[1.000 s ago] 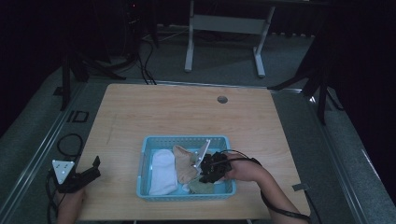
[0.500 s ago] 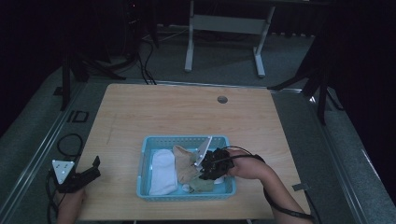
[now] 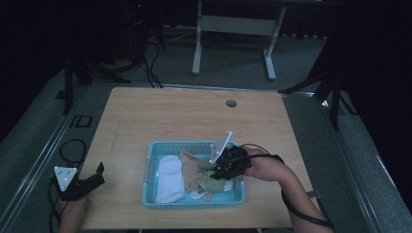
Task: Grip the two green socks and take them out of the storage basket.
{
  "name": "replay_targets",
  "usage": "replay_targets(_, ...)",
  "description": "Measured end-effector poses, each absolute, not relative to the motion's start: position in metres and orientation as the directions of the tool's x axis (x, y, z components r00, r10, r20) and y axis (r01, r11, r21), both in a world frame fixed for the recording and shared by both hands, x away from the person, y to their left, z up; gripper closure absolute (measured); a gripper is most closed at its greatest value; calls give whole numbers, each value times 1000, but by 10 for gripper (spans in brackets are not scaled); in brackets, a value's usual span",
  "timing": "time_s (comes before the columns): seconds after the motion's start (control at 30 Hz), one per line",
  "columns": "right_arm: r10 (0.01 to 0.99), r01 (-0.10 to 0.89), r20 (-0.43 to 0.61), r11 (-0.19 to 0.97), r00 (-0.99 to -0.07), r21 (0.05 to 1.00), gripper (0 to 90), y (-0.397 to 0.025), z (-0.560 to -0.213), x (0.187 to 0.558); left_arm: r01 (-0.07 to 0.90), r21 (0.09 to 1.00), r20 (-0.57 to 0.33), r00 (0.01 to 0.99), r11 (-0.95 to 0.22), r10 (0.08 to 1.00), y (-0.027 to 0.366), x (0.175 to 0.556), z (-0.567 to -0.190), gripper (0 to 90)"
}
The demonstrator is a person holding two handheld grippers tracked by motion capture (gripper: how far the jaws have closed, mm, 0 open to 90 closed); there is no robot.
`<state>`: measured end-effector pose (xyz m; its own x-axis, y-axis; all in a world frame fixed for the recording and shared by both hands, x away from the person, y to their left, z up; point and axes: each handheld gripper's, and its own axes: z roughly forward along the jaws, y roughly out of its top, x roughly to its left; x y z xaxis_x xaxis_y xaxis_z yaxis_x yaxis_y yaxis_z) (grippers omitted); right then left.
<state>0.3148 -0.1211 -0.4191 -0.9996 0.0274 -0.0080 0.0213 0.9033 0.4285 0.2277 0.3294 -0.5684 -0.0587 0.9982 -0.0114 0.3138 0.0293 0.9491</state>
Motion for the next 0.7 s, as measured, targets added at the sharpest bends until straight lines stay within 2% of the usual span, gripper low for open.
replay_targets(0.4, 90, 51, -51, 853, -995, 520, 786, -152, -380, 317, 317, 948, -10, -61, 29, 998, 329, 228, -568, 4)
replay_targets(0.7, 164, 98, -68, 821, -984, 563, 785, -186, -364, 315, 316, 948, -9, -61, 28, 998, 329, 228, -568, 4)
